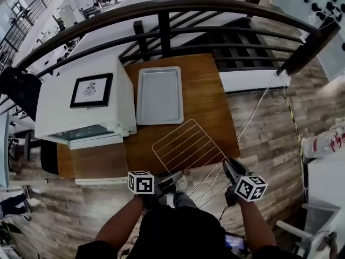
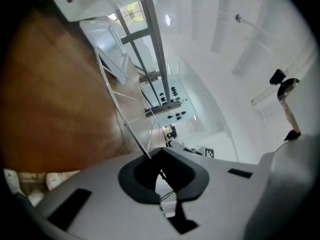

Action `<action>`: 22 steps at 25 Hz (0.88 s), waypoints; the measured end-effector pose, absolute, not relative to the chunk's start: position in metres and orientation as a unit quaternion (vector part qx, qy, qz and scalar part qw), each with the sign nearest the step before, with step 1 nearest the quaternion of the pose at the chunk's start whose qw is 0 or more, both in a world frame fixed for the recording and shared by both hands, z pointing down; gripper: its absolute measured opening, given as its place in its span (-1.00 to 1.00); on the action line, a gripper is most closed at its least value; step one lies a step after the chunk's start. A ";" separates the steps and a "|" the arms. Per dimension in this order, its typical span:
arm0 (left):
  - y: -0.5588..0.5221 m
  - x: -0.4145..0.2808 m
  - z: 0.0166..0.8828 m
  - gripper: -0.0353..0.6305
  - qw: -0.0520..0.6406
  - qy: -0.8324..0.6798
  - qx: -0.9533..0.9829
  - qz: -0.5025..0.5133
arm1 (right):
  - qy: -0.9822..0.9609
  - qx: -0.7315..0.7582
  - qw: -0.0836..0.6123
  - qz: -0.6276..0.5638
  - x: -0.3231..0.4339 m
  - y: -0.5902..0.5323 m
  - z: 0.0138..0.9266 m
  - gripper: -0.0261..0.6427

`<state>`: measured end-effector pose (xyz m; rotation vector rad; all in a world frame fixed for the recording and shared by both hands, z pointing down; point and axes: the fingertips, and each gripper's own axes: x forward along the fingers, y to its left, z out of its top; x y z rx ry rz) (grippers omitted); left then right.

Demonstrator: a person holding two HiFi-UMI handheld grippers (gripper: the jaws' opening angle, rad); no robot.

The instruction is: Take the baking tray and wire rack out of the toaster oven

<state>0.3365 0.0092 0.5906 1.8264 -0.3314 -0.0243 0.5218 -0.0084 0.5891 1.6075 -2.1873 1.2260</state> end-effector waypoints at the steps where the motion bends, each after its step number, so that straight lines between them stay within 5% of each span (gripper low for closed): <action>1: 0.005 0.342 0.591 -0.87 0.598 -0.132 0.791 0.001 | -0.728 0.543 0.080 0.411 0.526 -0.005 0.591 -0.58; 22: -0.052 0.405 0.631 -0.85 0.635 -0.040 0.758 0.146 | -0.653 0.620 0.099 0.423 0.567 0.008 0.629 -0.55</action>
